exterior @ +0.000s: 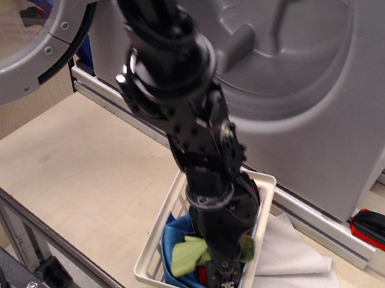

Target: Put clothes in laundry machine

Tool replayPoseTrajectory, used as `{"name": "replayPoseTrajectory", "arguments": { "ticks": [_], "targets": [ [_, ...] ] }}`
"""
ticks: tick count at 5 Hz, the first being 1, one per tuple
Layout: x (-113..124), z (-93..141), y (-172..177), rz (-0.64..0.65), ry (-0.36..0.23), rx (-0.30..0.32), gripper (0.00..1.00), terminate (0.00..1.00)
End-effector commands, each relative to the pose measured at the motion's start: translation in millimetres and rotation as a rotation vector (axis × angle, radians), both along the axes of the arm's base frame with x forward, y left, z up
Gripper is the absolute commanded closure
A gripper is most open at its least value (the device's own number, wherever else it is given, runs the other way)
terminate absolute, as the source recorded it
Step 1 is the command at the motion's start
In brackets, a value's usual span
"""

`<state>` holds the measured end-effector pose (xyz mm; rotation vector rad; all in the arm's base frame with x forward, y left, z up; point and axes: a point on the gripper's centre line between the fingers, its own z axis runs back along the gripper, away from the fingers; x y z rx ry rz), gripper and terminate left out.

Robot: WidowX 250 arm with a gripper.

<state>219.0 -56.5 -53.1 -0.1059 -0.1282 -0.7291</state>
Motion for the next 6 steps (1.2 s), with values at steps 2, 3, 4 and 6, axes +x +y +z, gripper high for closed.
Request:
{"name": "replayPoseTrajectory", "arguments": {
  "ticks": [2, 3, 4, 6],
  "targets": [
    [11, 3, 6, 0.077, -0.050, 0.020, 1.00, 0.00],
    [21, 21, 19, 0.119, -0.094, 0.031, 1.00, 0.00],
    [41, 47, 34, 0.204, -0.141, 0.019, 1.00, 0.00],
    [50, 102, 51, 0.285, -0.170, -0.026, 1.00, 0.00]
  ]
}}
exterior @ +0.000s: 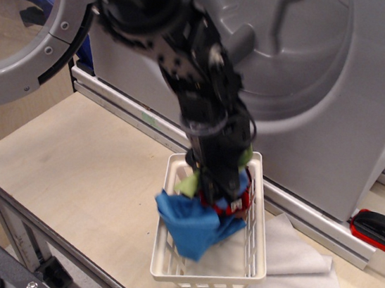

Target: Put clothes in laundry machine

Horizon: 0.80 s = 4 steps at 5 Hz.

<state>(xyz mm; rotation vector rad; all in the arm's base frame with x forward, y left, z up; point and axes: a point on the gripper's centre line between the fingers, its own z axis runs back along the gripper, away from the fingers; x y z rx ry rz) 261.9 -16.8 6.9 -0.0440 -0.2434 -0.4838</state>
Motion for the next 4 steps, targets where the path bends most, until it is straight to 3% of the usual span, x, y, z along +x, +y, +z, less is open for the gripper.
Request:
{"name": "replayPoseTrajectory", "arguments": {
  "ticks": [1, 3, 4],
  "targets": [
    [8, 57, 23, 0.063, -0.107, -0.031, 1.00, 0.00],
    [42, 114, 60, 0.249, -0.229, -0.093, 1.00, 0.00],
    [54, 126, 75, 0.305, -0.294, -0.114, 1.00, 0.00]
  ]
}}
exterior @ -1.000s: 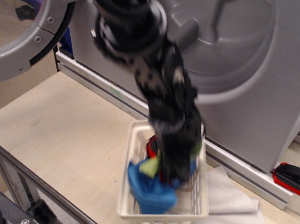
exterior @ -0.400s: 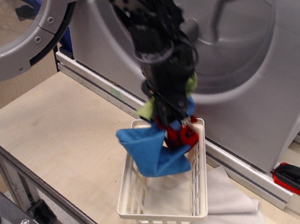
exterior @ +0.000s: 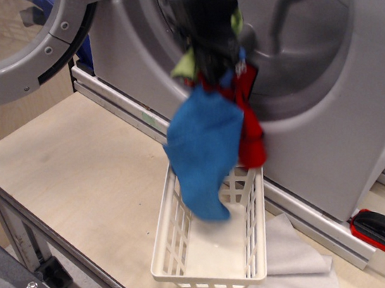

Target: Put clothes in laundry machine

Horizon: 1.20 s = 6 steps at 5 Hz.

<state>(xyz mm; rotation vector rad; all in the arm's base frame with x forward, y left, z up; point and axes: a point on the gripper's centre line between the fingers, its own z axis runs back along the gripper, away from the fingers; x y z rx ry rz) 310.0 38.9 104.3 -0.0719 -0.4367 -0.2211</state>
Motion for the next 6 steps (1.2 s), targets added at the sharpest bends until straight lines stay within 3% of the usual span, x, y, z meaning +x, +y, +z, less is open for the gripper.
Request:
{"name": "replayPoseTrajectory", "arguments": {
  "ticks": [1, 2, 3, 5, 6],
  "targets": [
    [19, 44, 35, 0.132, -0.204, -0.020, 1.00, 0.00],
    [33, 54, 45, 0.171, -0.295, -0.031, 1.00, 0.00],
    [50, 47, 45, 0.193, -0.335, -0.016, 1.00, 0.00],
    [78, 26, 34, 0.202, -0.380, 0.028, 1.00, 0.00],
    [93, 29, 31, 0.222, -0.397, 0.000, 1.00, 0.00]
  ]
}}
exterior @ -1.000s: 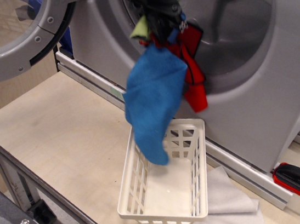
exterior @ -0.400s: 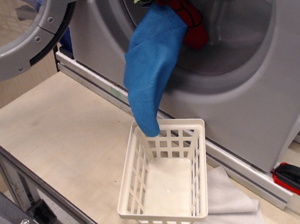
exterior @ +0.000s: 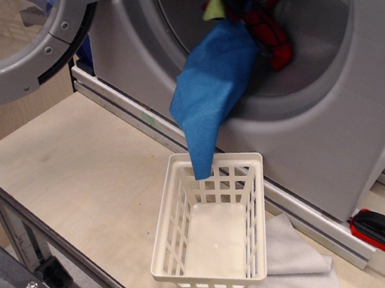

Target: Put clothes in laundry machine

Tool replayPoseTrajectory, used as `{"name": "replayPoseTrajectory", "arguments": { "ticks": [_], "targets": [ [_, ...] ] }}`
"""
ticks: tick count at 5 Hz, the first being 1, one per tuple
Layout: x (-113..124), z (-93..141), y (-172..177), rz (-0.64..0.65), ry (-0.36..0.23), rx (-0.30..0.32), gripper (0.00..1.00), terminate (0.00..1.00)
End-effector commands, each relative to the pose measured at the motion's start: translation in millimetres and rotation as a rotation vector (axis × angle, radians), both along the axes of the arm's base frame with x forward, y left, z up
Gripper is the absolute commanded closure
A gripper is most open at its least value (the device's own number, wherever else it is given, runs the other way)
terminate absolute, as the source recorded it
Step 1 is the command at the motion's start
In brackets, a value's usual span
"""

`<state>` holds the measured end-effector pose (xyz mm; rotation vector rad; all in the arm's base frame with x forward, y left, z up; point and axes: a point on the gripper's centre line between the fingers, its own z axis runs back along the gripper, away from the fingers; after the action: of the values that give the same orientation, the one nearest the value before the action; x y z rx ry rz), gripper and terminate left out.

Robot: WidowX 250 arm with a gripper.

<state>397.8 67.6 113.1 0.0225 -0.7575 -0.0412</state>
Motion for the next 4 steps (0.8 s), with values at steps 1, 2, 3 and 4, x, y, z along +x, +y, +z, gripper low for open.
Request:
{"name": "replayPoseTrajectory", "arguments": {
  "ticks": [1, 2, 3, 4],
  "targets": [
    [16, 23, -3, 0.032, -0.080, -0.029, 1.00, 0.00],
    [16, 19, -5, 0.061, -0.067, -0.026, 0.00, 0.00],
    [9, 19, -5, 0.090, -0.046, -0.051, 0.00, 0.00],
    [-5, 15, -5, 0.090, 0.005, -0.039, 0.00, 0.00]
  ]
}}
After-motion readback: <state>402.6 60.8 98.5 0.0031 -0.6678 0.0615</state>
